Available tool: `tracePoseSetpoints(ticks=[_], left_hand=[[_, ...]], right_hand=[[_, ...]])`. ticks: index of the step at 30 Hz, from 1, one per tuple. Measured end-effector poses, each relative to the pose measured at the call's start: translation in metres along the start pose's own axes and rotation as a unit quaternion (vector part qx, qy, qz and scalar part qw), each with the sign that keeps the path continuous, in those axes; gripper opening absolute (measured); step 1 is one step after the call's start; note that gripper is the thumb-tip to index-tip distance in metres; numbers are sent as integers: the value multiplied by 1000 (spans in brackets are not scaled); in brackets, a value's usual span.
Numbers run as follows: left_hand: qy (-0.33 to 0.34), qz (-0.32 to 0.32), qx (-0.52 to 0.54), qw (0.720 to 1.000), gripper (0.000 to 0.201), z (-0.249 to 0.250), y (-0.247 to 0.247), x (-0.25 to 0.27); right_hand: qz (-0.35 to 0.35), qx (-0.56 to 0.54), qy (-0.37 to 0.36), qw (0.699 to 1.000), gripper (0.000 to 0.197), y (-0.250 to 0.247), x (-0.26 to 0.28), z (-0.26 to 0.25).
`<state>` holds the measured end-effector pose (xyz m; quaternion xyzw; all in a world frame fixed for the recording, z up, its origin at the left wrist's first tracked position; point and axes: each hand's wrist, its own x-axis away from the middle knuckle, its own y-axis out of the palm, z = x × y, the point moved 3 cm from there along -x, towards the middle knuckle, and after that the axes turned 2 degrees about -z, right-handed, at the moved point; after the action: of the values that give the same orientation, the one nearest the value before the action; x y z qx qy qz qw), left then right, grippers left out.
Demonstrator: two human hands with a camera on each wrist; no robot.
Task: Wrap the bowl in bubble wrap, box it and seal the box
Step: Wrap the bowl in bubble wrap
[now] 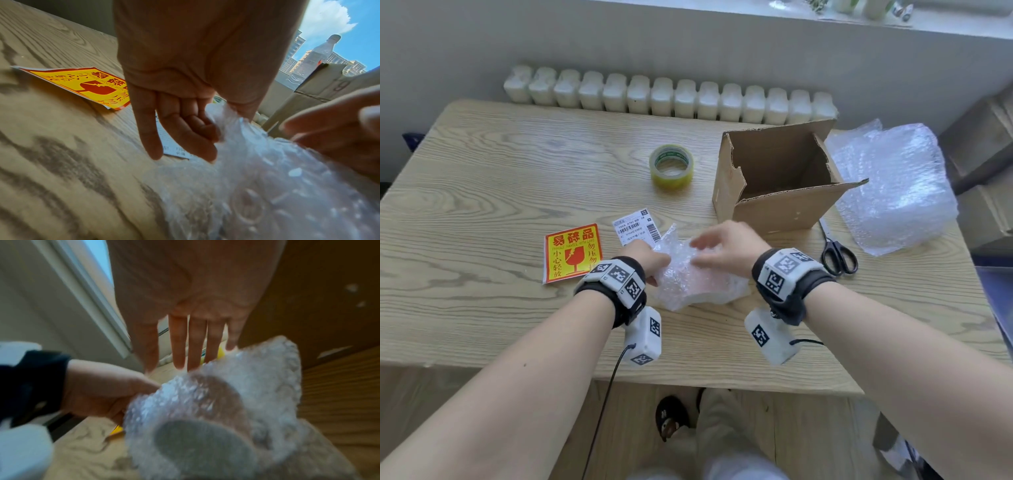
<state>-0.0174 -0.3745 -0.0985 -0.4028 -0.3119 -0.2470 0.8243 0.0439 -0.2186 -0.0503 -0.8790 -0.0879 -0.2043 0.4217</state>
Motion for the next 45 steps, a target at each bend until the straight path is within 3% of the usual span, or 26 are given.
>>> tracePoseSetpoints(ticks=[3, 7, 15, 17, 19, 24, 27, 30, 31, 34, 36, 40, 45], left_hand=[[-9, 0, 17, 1000, 12, -5, -1, 0], [-22, -6, 29, 999, 20, -14, -1, -2], [2, 10, -1, 1000, 22, -13, -12, 1], [38, 40, -24, 998, 38, -9, -21, 2], [72, 53, -8, 996, 52, -2, -28, 4], [132, 56, 23, 989, 52, 17, -37, 10], [135, 76, 29, 987, 52, 22, -40, 13], [120, 172, 31, 977, 43, 25, -53, 20], [113, 152, 64, 980, 44, 27, -54, 23], [71, -74, 130, 986, 60, 36, -40, 38], [62, -169, 154, 972, 68, 43, -30, 49], [73, -193, 220, 953, 57, 57, -21, 59], [103, -121, 226, 961, 55, 60, -25, 54]], right_hand=[[-101, 114, 0, 988, 74, 22, 2, 1], [-120, 133, 9, 984, 81, 26, -2, 4], [-120, 166, -1, 979, 61, 32, -10, 1], [-90, 118, 14, 989, 39, 28, -8, 7], [-69, 57, 35, 995, 34, 20, -5, 12], [-39, -33, 58, 997, 24, -4, 2, 7], [-5, -67, 76, 995, 27, -15, 5, 6], [36, -60, 100, 993, 44, -24, 9, 10], [44, -57, 106, 992, 46, -26, 10, 11], [70, -48, 110, 990, 46, -32, 14, 8], [88, -30, 102, 990, 51, -34, 19, 1], [101, -29, 60, 993, 67, -31, 25, -8], [80, -87, 11, 993, 50, -25, 27, -14]])
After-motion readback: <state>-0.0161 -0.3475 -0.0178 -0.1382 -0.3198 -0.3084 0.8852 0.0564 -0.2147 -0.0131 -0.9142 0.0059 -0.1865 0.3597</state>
